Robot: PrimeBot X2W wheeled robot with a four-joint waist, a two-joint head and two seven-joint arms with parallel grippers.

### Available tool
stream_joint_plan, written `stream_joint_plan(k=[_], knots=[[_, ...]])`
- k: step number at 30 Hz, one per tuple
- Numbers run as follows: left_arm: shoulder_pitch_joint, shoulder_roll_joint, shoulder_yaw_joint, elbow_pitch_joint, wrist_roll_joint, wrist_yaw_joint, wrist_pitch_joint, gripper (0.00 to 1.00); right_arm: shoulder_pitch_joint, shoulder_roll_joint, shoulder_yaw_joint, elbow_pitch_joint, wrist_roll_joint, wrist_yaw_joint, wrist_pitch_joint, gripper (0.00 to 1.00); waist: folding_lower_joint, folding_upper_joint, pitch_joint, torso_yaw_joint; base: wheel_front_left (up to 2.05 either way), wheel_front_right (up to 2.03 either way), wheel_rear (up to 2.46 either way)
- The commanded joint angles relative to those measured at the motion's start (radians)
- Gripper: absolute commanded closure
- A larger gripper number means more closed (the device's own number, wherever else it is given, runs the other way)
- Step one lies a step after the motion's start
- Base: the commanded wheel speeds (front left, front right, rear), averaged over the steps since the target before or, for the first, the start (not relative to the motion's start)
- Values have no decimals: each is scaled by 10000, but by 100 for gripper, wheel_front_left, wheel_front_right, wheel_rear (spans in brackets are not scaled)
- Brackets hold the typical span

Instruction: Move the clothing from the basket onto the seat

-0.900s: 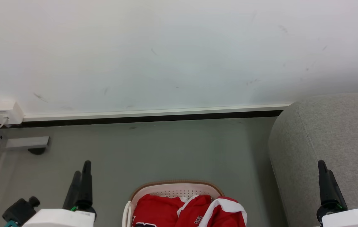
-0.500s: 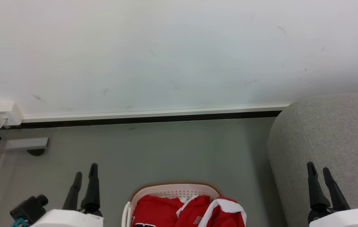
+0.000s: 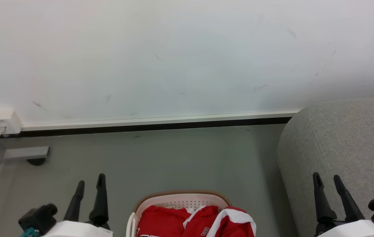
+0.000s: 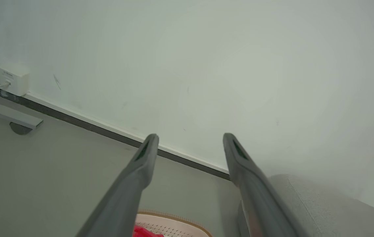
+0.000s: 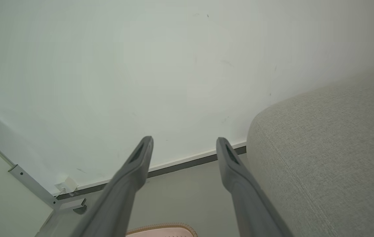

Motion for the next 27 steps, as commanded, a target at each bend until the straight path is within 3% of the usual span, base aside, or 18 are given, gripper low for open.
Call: stream_joint_plan(k=[1,27], knots=[[9,103,-16,-51,283,-1,-80,0,-171,-20,20,-47,-311,-11,-87,0,0,-1,-9,-6,0,0,0],[12,127,-146,-208,2700,74,-691,0,-162,28,273,-124,-2641,-16,-699,0,0,-1,-45,-65,0,0,0]])
